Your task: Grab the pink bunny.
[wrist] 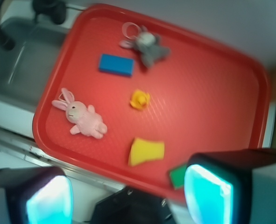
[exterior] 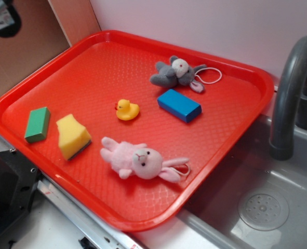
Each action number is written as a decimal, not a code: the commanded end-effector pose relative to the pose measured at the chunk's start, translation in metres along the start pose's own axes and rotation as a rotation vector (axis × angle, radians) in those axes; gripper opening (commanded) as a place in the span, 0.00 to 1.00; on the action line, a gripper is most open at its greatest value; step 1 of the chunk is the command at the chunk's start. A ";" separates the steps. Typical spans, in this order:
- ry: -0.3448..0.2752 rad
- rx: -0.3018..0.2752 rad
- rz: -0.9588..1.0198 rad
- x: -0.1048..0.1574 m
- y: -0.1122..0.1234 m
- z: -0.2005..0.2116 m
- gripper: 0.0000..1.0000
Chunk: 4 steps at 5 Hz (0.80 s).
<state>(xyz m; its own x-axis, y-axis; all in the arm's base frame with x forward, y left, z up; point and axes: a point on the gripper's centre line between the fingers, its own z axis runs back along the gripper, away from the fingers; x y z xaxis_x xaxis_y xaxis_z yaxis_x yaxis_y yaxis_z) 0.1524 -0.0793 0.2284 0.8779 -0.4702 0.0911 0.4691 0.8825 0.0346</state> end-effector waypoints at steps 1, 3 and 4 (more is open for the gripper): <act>0.161 0.063 -0.539 0.021 -0.070 -0.051 1.00; 0.381 0.132 -0.734 0.013 -0.067 -0.127 1.00; 0.427 0.130 -0.724 0.008 -0.057 -0.142 1.00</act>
<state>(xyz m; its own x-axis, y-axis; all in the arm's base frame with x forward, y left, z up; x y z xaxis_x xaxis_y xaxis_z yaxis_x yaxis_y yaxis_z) 0.1578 -0.1420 0.0816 0.3316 -0.8511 -0.4070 0.9379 0.3441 0.0445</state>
